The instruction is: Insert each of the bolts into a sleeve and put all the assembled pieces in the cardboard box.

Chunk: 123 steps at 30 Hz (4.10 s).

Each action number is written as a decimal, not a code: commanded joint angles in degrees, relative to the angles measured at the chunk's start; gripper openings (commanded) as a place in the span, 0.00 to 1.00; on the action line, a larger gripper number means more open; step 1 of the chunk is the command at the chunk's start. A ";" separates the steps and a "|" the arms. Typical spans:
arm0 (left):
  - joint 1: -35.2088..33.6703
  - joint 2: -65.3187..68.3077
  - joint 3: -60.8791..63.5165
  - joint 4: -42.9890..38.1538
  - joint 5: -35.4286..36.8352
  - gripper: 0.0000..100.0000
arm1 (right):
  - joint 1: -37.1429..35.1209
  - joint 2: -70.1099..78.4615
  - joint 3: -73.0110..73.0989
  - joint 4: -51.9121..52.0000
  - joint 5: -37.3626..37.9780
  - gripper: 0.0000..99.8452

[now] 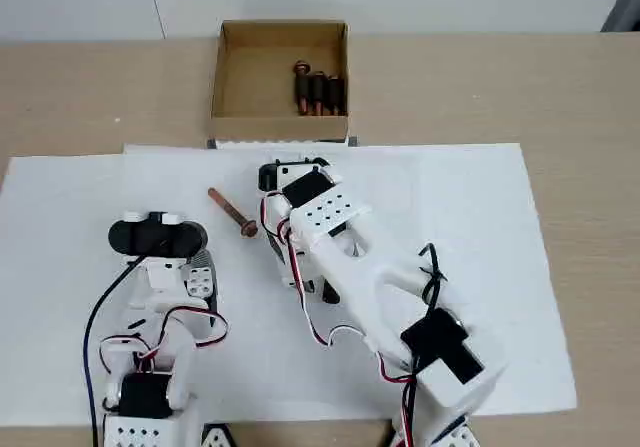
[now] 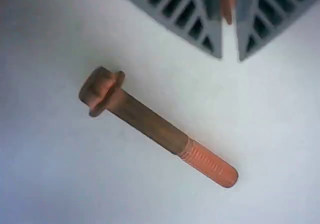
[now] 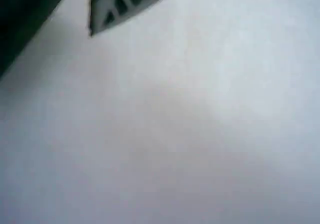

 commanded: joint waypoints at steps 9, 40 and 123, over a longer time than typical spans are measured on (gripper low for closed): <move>0.18 -0.35 -0.31 -0.18 0.00 0.01 | -0.22 4.26 -0.62 -1.10 -0.09 0.06; 4.13 -0.35 -0.31 0.00 -0.26 0.01 | 4.70 -22.37 -22.68 10.33 3.96 0.00; -3.96 99.52 -70.20 24.00 -86.51 0.09 | 24.22 -87.87 34.99 6.64 4.13 0.00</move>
